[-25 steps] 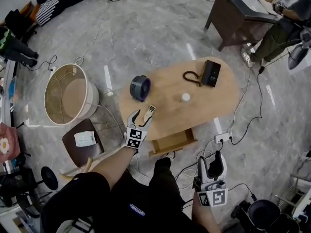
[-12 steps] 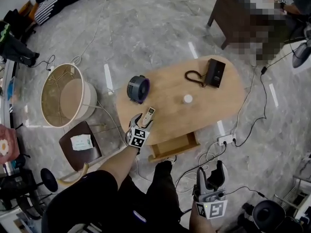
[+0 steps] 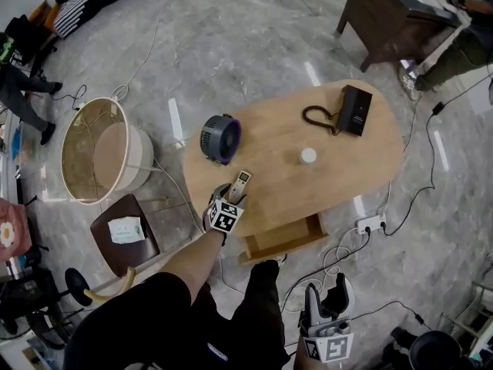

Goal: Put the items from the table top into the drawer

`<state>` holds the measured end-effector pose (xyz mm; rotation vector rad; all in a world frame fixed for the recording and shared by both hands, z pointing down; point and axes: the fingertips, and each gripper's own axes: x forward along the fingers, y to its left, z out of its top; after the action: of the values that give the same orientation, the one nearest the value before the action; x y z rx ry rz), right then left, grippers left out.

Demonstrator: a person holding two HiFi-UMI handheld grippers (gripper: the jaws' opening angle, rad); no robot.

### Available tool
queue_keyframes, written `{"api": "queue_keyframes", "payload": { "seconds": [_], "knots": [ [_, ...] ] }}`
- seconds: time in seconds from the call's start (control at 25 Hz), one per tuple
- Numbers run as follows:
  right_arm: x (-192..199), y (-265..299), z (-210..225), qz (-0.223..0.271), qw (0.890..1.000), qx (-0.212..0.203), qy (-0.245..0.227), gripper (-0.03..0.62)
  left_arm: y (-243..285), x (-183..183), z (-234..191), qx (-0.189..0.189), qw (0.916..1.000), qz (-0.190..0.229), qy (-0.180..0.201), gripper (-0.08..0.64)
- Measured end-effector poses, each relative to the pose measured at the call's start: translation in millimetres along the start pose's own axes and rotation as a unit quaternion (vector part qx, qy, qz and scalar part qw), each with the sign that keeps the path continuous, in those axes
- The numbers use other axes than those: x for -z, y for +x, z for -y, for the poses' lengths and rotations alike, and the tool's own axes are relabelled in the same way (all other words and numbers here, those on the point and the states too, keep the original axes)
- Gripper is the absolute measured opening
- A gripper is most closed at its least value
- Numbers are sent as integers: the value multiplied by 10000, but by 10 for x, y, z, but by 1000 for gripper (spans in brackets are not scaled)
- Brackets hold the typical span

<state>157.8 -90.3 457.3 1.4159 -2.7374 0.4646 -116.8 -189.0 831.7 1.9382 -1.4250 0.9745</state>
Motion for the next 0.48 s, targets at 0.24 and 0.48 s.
{"api": "queue_keyframes", "payload": {
  "seconds": [0.24, 0.48],
  "knots": [
    [309, -87, 32, -226, 9992, 27, 319, 289, 181, 147, -116, -152, 9987, -395, -287, 274],
    [479, -172, 97, -251, 9991, 50, 340, 288, 275, 245, -88, -112, 9973, -599, -417, 263]
  ]
}}
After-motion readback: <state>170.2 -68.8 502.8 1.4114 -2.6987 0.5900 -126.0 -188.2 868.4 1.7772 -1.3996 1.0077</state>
